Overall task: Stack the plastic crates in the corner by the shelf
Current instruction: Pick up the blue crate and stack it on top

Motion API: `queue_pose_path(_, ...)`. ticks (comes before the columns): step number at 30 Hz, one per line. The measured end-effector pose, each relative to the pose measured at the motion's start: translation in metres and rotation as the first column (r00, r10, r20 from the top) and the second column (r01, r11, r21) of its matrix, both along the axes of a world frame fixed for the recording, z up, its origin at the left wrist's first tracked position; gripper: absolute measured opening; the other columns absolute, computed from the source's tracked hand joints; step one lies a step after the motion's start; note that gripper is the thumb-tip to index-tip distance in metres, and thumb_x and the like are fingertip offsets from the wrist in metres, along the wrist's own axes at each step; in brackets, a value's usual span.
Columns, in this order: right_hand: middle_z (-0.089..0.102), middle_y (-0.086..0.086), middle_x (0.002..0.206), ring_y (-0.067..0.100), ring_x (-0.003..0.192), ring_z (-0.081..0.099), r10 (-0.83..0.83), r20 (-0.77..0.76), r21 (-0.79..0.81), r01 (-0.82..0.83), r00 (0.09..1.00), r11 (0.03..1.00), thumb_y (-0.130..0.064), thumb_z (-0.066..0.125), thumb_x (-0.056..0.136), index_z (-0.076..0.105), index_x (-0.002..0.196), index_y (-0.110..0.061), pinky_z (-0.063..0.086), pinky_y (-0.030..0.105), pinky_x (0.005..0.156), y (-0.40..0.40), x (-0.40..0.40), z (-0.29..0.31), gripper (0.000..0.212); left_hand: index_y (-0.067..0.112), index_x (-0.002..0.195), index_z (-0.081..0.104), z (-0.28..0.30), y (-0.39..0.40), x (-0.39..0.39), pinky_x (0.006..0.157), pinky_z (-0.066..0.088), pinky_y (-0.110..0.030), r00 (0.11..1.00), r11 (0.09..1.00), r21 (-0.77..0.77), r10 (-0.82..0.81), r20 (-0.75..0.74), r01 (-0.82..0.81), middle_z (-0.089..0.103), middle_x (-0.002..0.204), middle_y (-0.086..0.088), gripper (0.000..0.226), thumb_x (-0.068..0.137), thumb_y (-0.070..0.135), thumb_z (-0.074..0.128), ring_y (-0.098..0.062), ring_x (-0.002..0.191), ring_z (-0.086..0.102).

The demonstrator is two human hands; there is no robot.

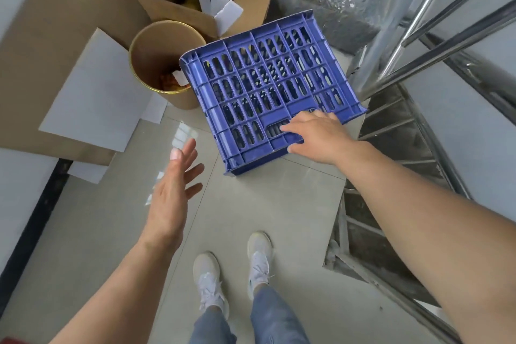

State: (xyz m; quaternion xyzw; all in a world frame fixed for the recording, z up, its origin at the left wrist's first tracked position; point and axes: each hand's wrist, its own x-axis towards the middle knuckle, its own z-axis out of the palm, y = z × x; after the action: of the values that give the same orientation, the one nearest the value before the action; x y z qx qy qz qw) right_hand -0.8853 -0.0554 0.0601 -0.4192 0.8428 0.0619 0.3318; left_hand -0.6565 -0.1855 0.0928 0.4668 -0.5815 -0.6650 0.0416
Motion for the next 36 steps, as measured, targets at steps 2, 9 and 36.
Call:
queue_pose_path(2,0.038,-0.004,0.147,0.026,0.131,0.034,0.107,-0.020,0.068,-0.105,0.994,0.992,-0.046,0.047,0.094,0.036,0.145,-0.032,0.023,0.042,0.108,-0.006,-0.001,-0.014,0.054,0.045,0.134,0.040,-0.010,-0.001,0.007,0.102,0.042,-0.038,1.000,1.000,0.008,0.013,-0.001,-0.013,0.046,0.141,0.014,0.071,0.073,0.078,0.024,-0.006,0.121,0.051)
queue_pose_path(9,0.047,0.007,0.140,0.029,0.131,0.037,0.219,-0.001,0.130,-0.217,0.976,0.967,-0.053,0.043,0.093,0.032,0.145,-0.019,0.023,0.043,0.111,-0.021,0.012,-0.035,0.063,0.042,0.133,0.044,-0.029,-0.007,0.035,0.097,0.044,-0.036,0.993,0.992,0.040,0.121,-0.011,-0.120,0.049,0.138,0.013,0.073,0.071,0.077,0.029,-0.004,0.117,0.055)
queue_pose_path(36,0.052,0.014,0.134,0.038,0.119,0.048,-0.215,0.033,-0.102,0.217,0.976,0.971,-0.049,0.027,0.099,0.043,0.131,-0.007,0.040,0.044,0.088,-0.097,0.339,-0.030,0.054,0.027,0.133,0.048,-0.069,-0.043,0.325,0.090,0.044,-0.035,0.871,0.856,0.159,0.477,0.119,-0.491,0.053,0.130,0.002,0.055,0.095,0.056,0.021,-0.018,0.118,0.053)
